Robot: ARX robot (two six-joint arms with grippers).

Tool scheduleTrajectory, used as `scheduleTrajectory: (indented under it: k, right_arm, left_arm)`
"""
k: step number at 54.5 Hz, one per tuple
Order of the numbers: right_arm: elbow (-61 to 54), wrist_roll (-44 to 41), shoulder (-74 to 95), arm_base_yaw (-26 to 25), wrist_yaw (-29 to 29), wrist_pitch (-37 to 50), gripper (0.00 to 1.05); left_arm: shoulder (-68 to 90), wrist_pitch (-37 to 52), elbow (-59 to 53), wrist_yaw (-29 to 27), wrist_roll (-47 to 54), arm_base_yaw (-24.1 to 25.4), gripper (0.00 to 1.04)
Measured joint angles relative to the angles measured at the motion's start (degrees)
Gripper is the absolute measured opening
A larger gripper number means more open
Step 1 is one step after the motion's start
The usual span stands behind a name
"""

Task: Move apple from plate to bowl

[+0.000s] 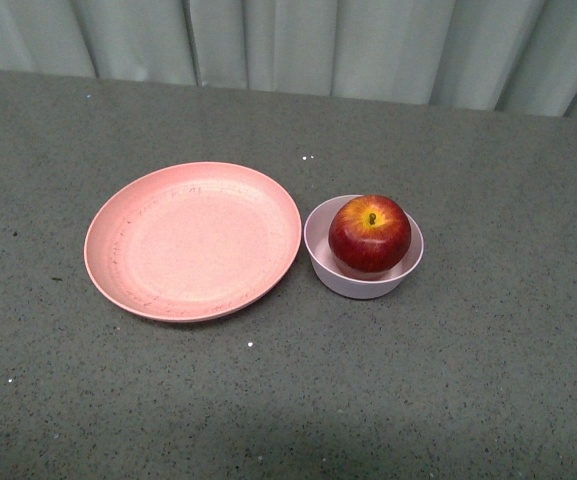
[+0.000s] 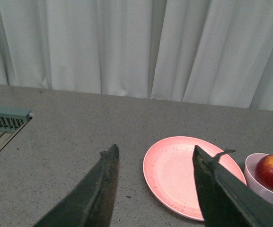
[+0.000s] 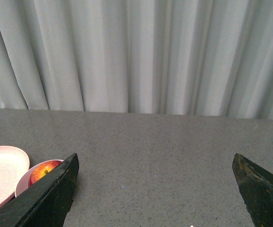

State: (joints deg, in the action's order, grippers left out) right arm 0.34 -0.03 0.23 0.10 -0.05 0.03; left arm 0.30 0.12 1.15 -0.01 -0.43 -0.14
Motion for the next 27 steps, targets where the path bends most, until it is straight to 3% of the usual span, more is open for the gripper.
scheduleTrajectory:
  k: [6, 15, 27]
  right_arm:
    - [0.0, 0.0, 0.0, 0.0, 0.0, 0.0, 0.95]
    - [0.0, 0.0, 0.0, 0.0, 0.0, 0.0, 0.95]
    - [0.0, 0.0, 0.0, 0.0, 0.0, 0.0, 0.95]
  left_arm:
    - [0.0, 0.0, 0.0, 0.0, 0.0, 0.0, 0.73]
    - [0.0, 0.0, 0.0, 0.0, 0.0, 0.0, 0.99]
    - [0.0, 0.0, 0.0, 0.0, 0.2, 0.0, 0.98]
